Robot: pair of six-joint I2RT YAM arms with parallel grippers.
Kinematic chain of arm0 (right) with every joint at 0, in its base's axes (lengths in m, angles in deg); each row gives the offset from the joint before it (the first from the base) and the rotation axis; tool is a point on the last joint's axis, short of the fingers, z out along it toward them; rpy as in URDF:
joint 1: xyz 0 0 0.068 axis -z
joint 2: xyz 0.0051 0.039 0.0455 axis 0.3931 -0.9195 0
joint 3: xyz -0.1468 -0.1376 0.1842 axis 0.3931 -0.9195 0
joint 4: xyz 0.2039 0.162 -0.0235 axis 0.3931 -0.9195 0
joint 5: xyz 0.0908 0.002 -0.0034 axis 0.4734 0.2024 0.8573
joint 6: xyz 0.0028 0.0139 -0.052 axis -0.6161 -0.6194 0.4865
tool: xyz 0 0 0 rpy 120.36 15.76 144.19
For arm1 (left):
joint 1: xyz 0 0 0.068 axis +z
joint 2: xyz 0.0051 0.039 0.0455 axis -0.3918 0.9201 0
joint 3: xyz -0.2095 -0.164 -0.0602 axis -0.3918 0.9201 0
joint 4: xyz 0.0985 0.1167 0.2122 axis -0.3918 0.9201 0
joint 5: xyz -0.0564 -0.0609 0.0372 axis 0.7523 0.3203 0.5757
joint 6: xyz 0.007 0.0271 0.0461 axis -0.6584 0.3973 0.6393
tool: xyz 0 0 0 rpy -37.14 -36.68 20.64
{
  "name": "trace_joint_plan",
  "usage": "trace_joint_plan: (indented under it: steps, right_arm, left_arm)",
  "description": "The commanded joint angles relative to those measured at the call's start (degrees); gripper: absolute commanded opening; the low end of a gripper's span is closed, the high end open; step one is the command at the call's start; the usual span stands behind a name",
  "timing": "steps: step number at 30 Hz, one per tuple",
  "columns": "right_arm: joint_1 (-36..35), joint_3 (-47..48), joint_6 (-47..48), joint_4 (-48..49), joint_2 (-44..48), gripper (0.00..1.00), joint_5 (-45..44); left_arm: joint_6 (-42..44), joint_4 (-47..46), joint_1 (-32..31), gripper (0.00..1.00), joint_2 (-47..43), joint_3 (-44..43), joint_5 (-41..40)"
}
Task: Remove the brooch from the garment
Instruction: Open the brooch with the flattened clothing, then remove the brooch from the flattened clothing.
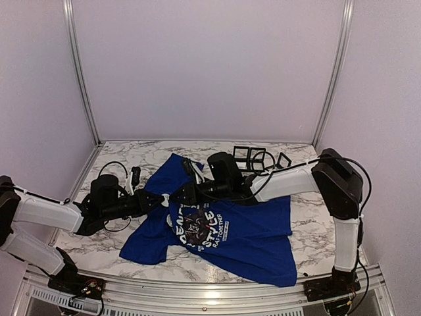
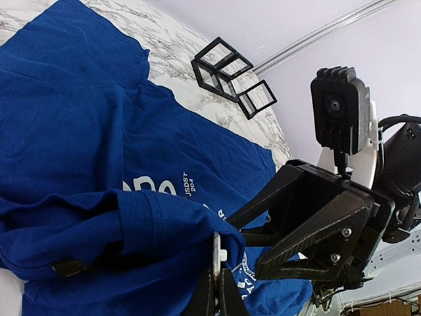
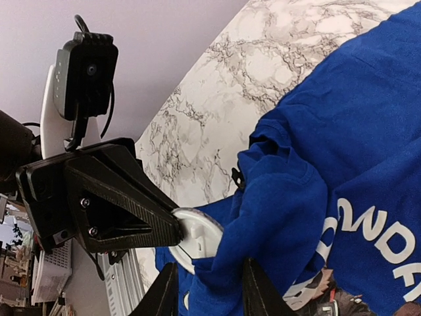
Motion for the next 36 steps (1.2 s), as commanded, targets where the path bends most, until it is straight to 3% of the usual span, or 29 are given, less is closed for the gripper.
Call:
trace_joint_plan:
  steps: [1, 5, 12, 36]
  right_arm:
    - [-1.25, 2.68, 2.78, -4.36, 1.04, 0.31, -2.72]
    - [-1.71, 3.84, 2.88, -5.39, 0.42, 0.24, -2.87]
    - [-1.91, 4.37, 2.64, -5.93, 0.25, 0.01, -4.1]
    - [-2.28, 4.69, 3.19, -5.86, -0.05, 0.0, -3.23]
  left_arm:
    - [0.91, 1.57, 0.34, 0.0, -1.38, -1.75, 0.15]
    - [0.94, 1.41, 0.43, 0.0, -1.11, -1.86, 0.19]
    - [1.92, 4.33, 0.43, 0.0, -1.56, -2.25, 0.26]
    - [7.45, 19.37, 0.48, 0.0, -7.0, -3.01, -2.36]
